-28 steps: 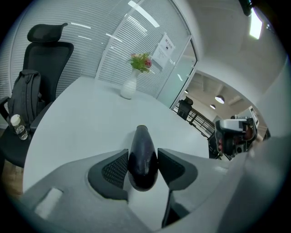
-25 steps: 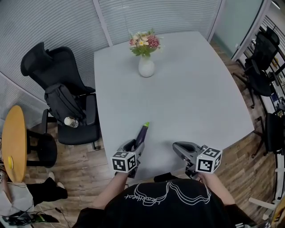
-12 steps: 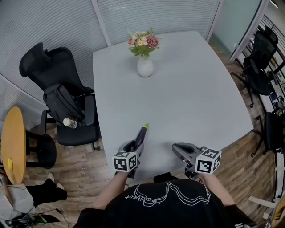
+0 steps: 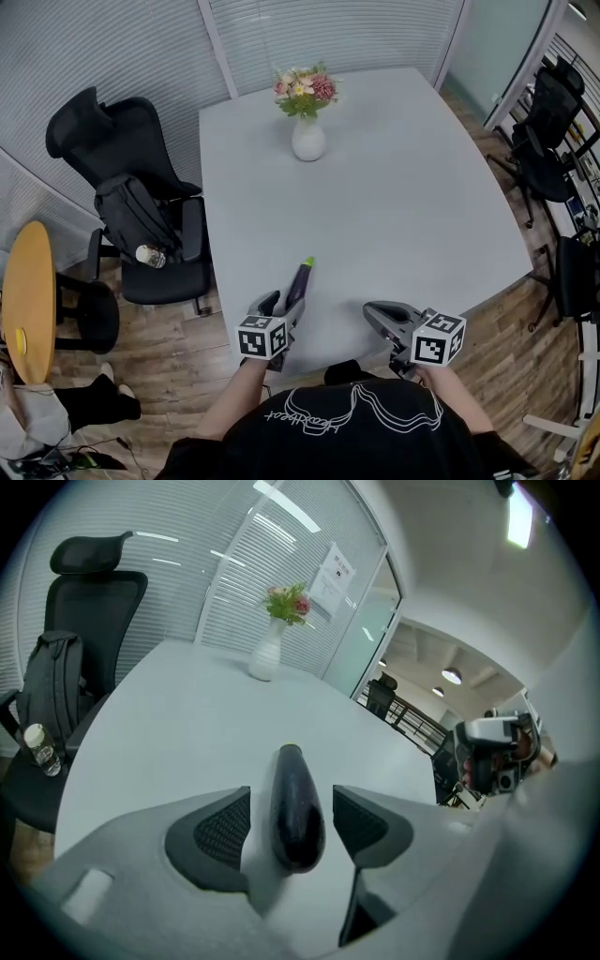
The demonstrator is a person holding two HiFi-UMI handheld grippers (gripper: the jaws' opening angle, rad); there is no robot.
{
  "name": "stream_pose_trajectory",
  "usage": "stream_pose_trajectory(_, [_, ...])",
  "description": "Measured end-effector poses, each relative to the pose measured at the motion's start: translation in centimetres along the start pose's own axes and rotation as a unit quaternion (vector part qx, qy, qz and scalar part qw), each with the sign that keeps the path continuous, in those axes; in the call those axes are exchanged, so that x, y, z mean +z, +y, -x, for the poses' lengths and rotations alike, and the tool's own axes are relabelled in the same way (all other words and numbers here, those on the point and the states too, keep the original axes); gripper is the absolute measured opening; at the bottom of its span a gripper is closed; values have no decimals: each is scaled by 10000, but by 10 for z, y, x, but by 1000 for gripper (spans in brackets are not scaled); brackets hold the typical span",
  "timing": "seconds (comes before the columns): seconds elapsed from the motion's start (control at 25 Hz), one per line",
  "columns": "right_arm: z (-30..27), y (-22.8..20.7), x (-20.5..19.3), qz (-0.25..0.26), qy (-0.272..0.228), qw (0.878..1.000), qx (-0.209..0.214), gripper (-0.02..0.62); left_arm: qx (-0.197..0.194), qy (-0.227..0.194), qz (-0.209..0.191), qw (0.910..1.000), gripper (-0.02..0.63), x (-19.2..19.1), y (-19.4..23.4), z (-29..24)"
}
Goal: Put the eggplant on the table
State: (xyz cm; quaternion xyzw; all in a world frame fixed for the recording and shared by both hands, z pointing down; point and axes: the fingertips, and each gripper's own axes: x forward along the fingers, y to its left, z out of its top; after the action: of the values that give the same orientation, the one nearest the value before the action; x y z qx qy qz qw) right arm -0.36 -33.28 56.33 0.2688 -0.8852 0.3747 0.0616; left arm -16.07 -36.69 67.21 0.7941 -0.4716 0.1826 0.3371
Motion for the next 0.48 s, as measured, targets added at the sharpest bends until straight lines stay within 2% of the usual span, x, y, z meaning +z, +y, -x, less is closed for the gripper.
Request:
stream_pose_trajectory(0.28, [3, 24, -1, 166, -93, 9997, 125, 8, -257, -431, -39, 9987, 259, 25, -14, 41])
stream_pose_trajectory(0.48, [7, 52, 3, 386, -295, 9982, 360, 8, -762, -909, -133, 9929, 240, 53, -50, 84])
